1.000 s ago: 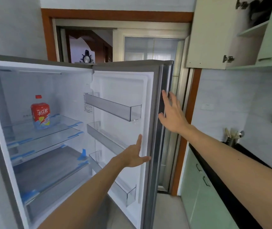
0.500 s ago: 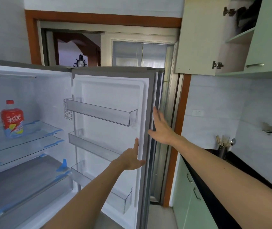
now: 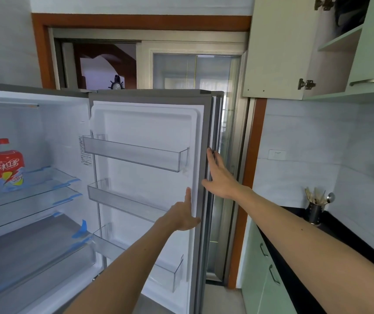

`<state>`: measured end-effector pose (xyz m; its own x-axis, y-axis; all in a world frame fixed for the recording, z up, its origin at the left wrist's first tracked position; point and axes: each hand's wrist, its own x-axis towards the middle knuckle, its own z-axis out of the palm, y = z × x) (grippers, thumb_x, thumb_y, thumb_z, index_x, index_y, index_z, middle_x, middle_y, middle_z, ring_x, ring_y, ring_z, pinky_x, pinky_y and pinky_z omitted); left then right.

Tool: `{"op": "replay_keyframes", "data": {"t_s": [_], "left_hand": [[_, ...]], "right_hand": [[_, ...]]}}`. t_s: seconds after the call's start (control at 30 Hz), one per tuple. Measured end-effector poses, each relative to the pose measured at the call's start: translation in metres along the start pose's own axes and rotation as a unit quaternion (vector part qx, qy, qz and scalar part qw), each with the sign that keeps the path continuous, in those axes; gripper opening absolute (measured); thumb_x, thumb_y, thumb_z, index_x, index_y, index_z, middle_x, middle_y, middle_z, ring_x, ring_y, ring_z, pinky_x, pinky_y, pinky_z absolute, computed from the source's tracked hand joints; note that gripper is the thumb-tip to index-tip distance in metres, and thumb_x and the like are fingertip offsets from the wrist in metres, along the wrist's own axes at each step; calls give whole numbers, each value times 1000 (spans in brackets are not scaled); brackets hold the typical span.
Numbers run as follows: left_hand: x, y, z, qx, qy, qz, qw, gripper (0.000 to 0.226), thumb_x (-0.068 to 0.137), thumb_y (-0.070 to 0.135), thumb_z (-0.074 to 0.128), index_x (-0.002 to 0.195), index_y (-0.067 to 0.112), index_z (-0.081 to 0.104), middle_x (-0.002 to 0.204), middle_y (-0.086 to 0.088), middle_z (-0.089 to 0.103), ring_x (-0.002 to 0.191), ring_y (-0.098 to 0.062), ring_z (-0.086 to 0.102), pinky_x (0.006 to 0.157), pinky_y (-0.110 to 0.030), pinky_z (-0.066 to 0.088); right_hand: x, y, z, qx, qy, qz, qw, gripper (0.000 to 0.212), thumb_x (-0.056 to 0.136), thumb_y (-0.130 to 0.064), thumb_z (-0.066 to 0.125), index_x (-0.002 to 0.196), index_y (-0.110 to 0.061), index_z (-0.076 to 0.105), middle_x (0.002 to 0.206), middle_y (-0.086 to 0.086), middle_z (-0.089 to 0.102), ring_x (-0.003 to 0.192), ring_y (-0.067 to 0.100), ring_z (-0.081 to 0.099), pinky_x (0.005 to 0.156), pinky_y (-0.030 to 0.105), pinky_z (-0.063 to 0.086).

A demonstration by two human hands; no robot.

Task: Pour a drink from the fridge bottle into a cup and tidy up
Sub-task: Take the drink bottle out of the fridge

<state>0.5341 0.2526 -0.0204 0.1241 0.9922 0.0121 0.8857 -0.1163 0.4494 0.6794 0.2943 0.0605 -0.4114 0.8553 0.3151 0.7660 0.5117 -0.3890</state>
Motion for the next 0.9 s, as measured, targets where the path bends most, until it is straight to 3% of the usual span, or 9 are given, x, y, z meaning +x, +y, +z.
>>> {"op": "replay_keyframes", "data": {"t_s": [0.2, 0.33, 0.5, 0.7, 0.9], "left_hand": [[-5, -2, -4, -26, 3, -1, 1000, 93, 100, 38, 55, 157, 21, -16, 155, -17, 40, 133, -36, 51, 108, -39, 42], [-15, -18, -9, 4, 53, -14, 998, 91, 97, 43, 56, 158, 19, -7, 151, -17, 46, 133, -36, 50, 111, -46, 42], [-42, -61, -33, 104, 71, -71, 989, 90, 97, 51, 50, 159, 17, -6, 154, -20, 35, 141, -40, 36, 112, -53, 37], [-93, -122, -66, 163, 78, -145, 973, 88, 98, 55, 45, 159, 15, -4, 159, -19, 27, 144, -40, 31, 114, -52, 31], [-156, -182, -104, 199, 90, -203, 954, 86, 96, 58, 45, 158, 13, 5, 157, -19, 31, 142, -39, 34, 112, -56, 33]], "right_hand": [[7, 2, -4, -20, -25, 6, 999, 100, 97, -28, 58, 152, -25, -26, 161, 3, -28, 140, 35, 37, 108, 45, 45], [5, -1, -8, -97, -27, 26, 995, 100, 96, -33, 57, 152, -23, -26, 165, 13, -5, 141, 36, 33, 108, 47, 43], [1, -11, 6, -154, -100, 83, 979, 105, 95, -45, 55, 150, -14, -28, 163, 21, 3, 127, 35, 50, 95, 39, 50], [-7, -42, 31, -185, -124, 84, 971, 95, 93, -50, 53, 156, -11, -6, 160, 16, 21, 129, 34, 48, 101, 46, 47], [-19, -105, 68, -209, -181, 41, 960, 90, 97, -58, 44, 156, -13, -6, 161, 13, 18, 141, 32, 33, 110, 43, 37]]}}
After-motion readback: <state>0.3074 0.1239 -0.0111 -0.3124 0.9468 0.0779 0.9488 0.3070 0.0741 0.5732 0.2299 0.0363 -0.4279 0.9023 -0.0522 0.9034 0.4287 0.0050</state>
